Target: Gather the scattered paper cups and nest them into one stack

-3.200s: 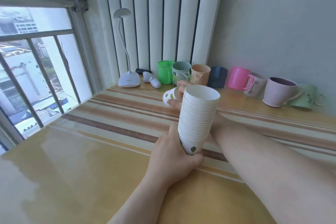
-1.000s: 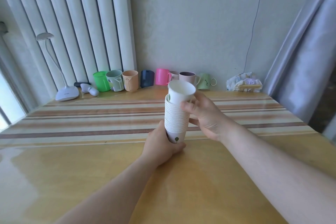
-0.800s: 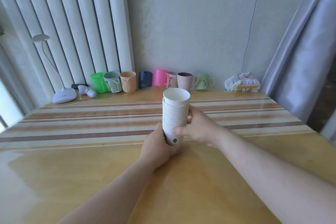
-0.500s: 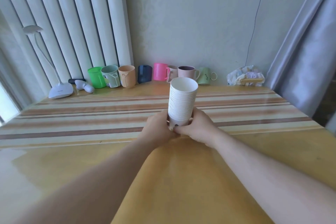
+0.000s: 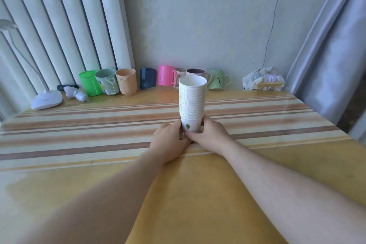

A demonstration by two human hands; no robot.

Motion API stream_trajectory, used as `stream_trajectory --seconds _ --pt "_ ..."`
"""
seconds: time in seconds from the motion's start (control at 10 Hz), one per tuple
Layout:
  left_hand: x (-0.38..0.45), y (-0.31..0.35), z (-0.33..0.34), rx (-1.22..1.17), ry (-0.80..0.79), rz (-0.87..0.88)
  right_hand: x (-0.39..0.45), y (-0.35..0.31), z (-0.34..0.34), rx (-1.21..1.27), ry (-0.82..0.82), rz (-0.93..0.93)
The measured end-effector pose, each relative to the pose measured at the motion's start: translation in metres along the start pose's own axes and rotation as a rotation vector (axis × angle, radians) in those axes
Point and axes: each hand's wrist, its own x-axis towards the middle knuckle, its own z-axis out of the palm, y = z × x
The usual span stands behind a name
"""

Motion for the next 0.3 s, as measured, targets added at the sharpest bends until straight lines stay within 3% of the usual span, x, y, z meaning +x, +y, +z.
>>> stream_trajectory --seconds 0.2,0.3 --pt "-0.007 0.006 -0.012 -0.092 -0.153 -0.073 -0.009 -0.003 -0.001 -0.080 -0.036 -0.001" --pt "-0.028 0.005 -0.022 -0.021 -0.206 -0.131 -0.028 0.001 -0.007 -0.257 -0.045 0.021"
